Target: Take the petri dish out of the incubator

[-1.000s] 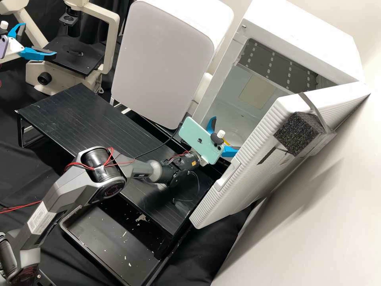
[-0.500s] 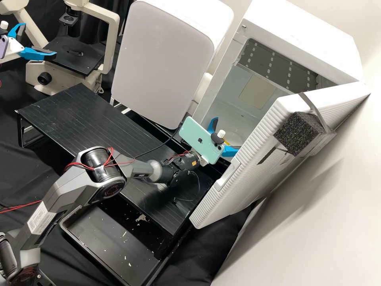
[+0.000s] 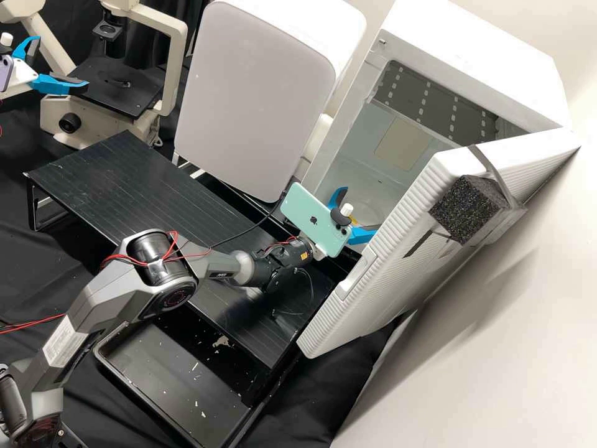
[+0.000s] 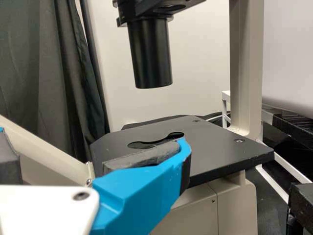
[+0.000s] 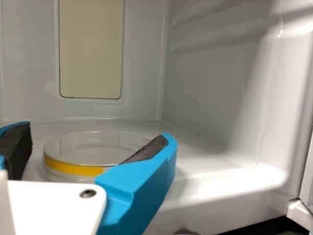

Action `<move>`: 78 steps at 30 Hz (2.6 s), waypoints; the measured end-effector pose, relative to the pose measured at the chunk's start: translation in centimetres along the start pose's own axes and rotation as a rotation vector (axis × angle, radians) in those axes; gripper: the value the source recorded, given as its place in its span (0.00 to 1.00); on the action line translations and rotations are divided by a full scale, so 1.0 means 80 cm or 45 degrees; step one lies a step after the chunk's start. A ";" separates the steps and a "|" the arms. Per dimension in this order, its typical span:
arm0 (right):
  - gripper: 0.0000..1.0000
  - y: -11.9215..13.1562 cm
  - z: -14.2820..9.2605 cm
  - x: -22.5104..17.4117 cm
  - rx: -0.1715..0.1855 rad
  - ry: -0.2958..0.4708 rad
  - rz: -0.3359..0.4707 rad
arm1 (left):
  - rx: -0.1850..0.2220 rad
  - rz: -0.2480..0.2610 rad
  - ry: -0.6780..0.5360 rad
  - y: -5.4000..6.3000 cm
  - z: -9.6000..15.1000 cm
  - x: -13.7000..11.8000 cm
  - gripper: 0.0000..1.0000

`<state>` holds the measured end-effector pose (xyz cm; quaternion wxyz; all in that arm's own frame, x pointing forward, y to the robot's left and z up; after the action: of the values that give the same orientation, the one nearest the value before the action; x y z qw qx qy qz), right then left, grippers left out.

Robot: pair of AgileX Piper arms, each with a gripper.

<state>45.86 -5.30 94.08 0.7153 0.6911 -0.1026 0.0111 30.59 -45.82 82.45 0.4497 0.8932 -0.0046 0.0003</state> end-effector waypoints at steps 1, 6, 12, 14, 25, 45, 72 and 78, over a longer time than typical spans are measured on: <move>0.00 0.000 0.000 0.000 0.000 0.000 0.000 | 0.000 0.000 0.000 0.000 0.000 0.000 1.00; 0.00 0.000 0.000 0.000 0.006 -0.001 -0.001 | 0.000 0.000 0.000 0.000 0.000 0.000 1.00; 0.00 0.000 0.000 -0.002 0.006 -0.002 -0.003 | 0.000 0.000 0.000 0.000 0.000 0.000 1.00; 0.00 0.000 0.000 -0.002 0.006 0.000 -0.001 | 0.000 0.000 0.000 0.000 0.000 0.000 1.00; 0.00 0.000 -0.001 -0.004 0.017 0.000 -0.002 | 0.000 0.000 0.000 0.000 0.000 0.000 1.00; 0.00 0.012 0.000 -0.030 0.041 0.006 0.011 | 0.000 0.000 0.000 0.000 0.000 0.000 1.00; 0.00 0.020 -0.004 -0.033 0.028 0.050 0.065 | 0.000 0.000 0.000 0.000 0.000 0.000 1.00; 0.00 0.024 -0.008 -0.022 0.022 0.050 0.068 | 0.000 0.000 0.000 0.000 0.000 0.000 1.00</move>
<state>43.95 -4.38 95.69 0.7107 0.6939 -0.1068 0.0447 30.59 -45.82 82.45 0.4497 0.8932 -0.0046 0.0003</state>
